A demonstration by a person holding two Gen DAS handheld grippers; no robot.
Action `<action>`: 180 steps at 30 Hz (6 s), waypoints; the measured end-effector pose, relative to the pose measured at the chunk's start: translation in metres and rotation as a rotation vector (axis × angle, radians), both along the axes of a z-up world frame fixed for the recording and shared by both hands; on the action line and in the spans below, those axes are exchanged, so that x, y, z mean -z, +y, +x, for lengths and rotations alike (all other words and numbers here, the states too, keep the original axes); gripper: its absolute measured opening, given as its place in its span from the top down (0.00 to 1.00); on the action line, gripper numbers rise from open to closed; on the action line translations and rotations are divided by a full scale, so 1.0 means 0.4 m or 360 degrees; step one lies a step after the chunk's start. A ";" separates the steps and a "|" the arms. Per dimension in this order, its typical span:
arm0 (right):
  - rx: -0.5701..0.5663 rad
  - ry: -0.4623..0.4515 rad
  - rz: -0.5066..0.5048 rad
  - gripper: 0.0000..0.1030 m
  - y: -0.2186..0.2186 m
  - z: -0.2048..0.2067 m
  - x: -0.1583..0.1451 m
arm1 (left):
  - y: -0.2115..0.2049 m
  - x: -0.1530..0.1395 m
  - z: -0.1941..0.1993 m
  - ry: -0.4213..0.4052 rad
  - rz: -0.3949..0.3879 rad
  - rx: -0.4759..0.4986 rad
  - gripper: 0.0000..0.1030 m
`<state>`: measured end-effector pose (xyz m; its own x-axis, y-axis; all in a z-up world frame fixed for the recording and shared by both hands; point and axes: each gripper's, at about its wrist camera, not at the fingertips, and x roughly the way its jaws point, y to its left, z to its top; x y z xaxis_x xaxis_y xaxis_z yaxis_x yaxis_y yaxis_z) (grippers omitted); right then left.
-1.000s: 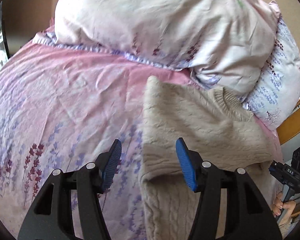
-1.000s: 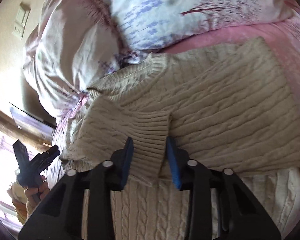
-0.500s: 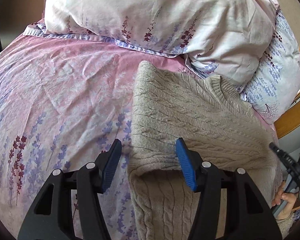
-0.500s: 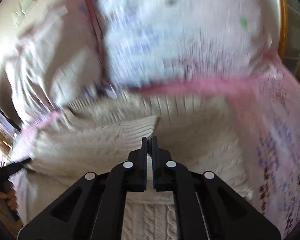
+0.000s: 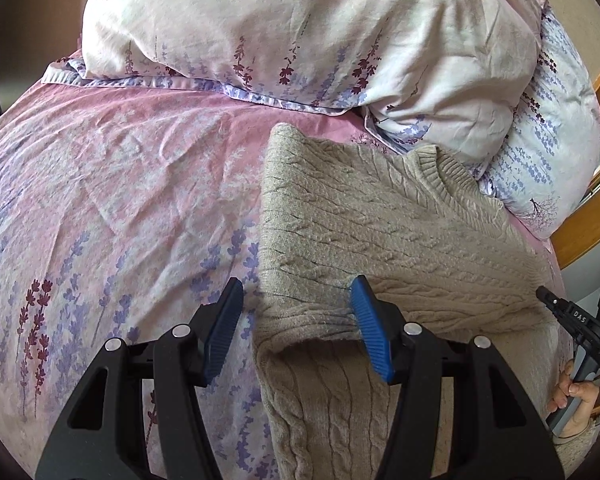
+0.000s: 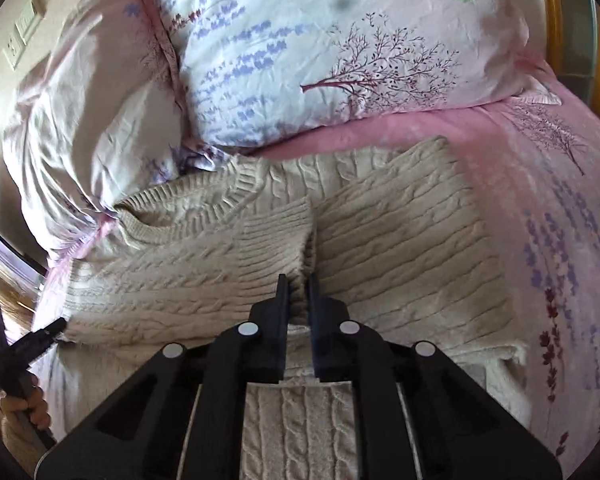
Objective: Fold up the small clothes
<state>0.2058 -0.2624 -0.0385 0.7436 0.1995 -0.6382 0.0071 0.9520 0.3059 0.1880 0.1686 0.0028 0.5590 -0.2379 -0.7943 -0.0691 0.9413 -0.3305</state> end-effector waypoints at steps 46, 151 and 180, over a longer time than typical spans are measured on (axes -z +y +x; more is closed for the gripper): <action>-0.0633 0.0081 0.0897 0.90 -0.227 -0.629 0.277 | -0.020 0.124 -0.589 0.0138 -0.0762 0.0418 0.69; 0.0164 -0.0217 0.0369 0.92 -0.276 -0.243 -0.011 | -0.043 -0.068 -0.035 -0.0150 0.0016 0.0256 0.93; -0.0023 -0.0104 -0.0368 0.33 -0.002 -0.077 -0.019 | -0.121 -0.041 -0.012 -0.0214 0.0059 0.0263 0.59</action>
<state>0.1750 -0.2632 -0.0308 0.7831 0.0648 -0.6185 -0.0199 0.9967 0.0793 0.1832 0.1201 0.0192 0.6162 -0.3072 -0.7252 0.1296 0.9478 -0.2915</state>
